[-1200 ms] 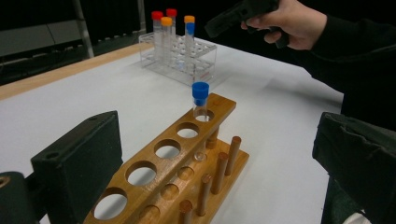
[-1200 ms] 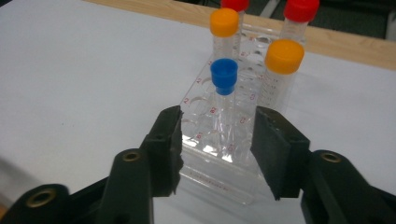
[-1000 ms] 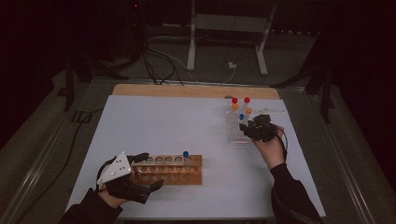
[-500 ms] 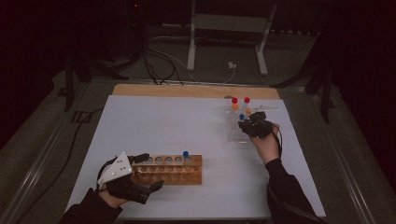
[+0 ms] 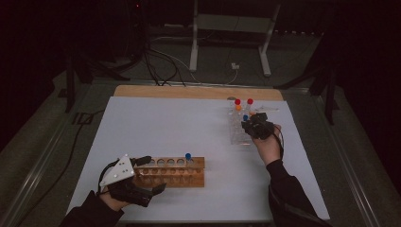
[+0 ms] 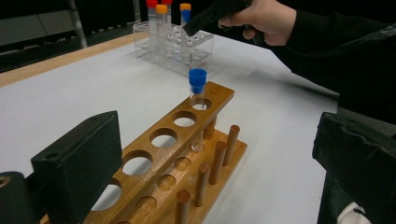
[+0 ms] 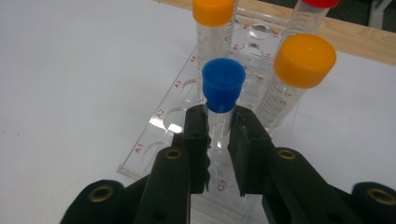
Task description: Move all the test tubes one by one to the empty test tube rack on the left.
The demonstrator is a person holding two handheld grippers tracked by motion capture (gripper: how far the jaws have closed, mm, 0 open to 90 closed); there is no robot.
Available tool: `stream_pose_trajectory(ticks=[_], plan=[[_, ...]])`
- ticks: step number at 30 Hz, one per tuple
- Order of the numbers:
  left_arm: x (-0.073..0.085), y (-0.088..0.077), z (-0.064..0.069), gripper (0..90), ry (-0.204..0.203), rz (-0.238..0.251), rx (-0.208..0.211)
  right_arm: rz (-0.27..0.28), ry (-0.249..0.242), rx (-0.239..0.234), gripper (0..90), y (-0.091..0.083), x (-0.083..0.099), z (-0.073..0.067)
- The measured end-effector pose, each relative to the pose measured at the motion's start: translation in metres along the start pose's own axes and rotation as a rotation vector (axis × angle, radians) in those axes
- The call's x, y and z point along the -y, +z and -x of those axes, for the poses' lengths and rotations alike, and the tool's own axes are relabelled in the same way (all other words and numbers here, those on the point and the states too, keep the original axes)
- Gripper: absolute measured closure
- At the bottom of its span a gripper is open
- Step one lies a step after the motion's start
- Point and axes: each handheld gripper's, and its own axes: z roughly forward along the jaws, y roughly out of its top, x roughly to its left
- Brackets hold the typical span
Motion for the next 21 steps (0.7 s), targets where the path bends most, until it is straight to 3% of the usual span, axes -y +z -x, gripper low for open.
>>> stream_pose_trajectory(ticks=[21], plan=[[-0.004, 0.005, 0.001, 2.4, -0.002, -0.039, 0.037, 0.089, -0.059, 0.007, 76.5, -0.041, -0.021, -0.005]])
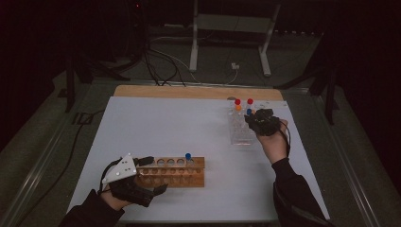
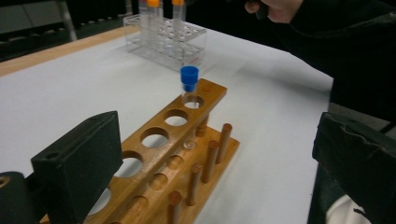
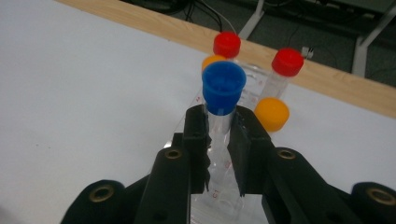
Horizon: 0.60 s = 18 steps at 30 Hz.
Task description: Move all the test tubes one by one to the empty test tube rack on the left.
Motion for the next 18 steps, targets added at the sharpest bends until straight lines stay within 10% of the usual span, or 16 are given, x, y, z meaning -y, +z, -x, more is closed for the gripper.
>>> stream_pose_trajectory(ticks=[18], plan=[[-0.013, 0.011, 0.003, 2.4, 0.003, -0.029, 0.062, 0.062, -0.055, -0.077, 76.5, -0.042, -0.004, -0.017]])
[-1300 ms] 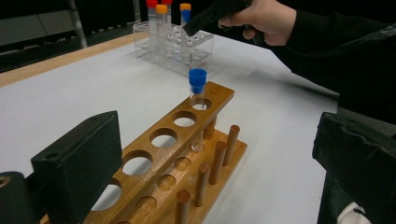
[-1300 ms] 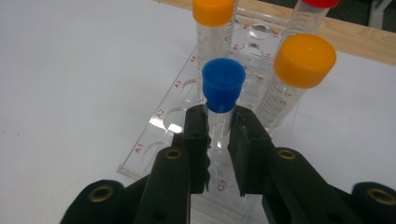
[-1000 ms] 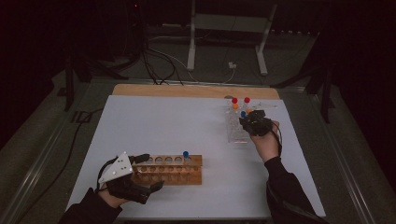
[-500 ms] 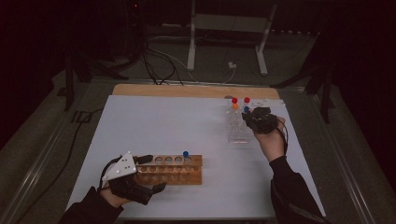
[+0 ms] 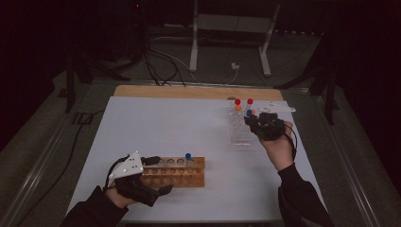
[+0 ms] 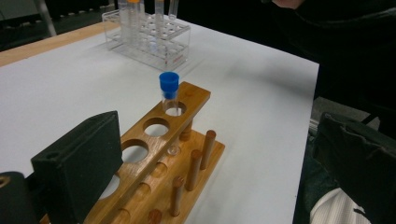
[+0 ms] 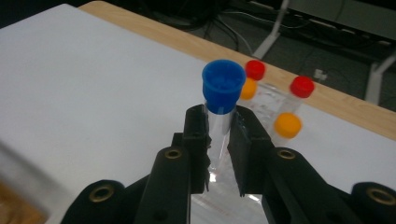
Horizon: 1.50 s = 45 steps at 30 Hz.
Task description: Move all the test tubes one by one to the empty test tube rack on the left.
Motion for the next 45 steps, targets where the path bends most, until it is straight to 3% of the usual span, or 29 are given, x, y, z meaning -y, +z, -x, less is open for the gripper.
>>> stream_pose_trajectory(ticks=[24, 31, 37, 43, 45], plan=[[-0.025, 0.019, 0.011, 2.5, 0.046, 0.003, 0.089, -0.054, -0.119, -0.227, 76.5, -0.036, 0.051, -0.059], [-0.031, 0.025, 0.015, 2.7, 0.056, 0.014, 0.109, -0.074, -0.163, -0.307, 76.4, -0.047, 0.057, -0.080], [-0.032, 0.028, 0.019, 4.2, 0.070, 0.013, 0.123, -0.098, -0.201, -0.386, 76.4, -0.045, 0.060, -0.101], [-0.034, 0.030, 0.022, 9.6, 0.078, 0.026, 0.129, -0.104, -0.237, -0.452, 76.5, -0.044, 0.058, -0.121], [-0.035, 0.032, 0.023, 15.6, 0.084, 0.034, 0.138, -0.105, -0.253, -0.468, 76.4, -0.043, 0.058, -0.127]])
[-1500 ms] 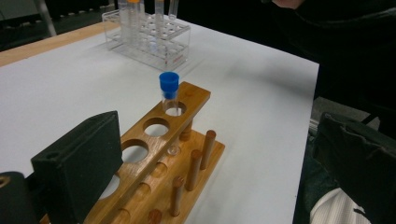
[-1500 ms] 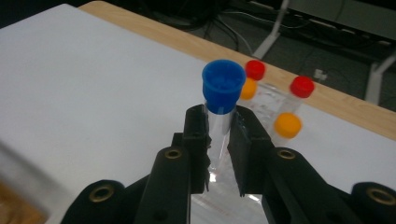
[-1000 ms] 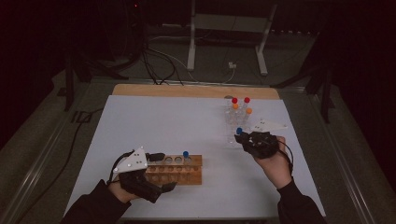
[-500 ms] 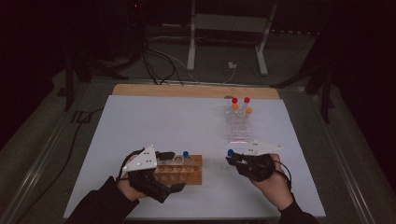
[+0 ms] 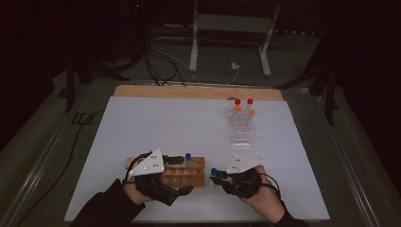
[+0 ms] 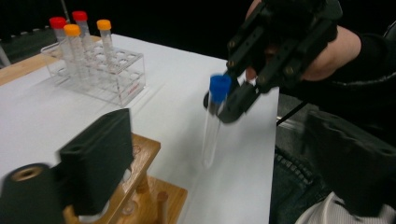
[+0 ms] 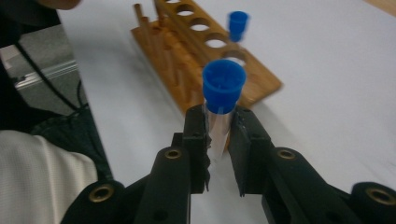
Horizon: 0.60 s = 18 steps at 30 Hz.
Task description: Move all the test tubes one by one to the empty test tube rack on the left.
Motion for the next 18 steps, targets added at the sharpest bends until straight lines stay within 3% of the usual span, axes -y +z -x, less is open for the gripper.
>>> stream_pose_trajectory(ticks=[9, 18], plan=[[-0.006, 0.016, 0.005, 34.9, 0.028, -0.006, 0.015, -0.004, -0.034, -0.047, 76.4, 0.009, -0.006, -0.013], [-0.007, 0.029, 0.009, 54.3, 0.066, -0.043, 0.016, -0.001, -0.037, -0.055, 76.4, 0.008, -0.007, -0.016]])
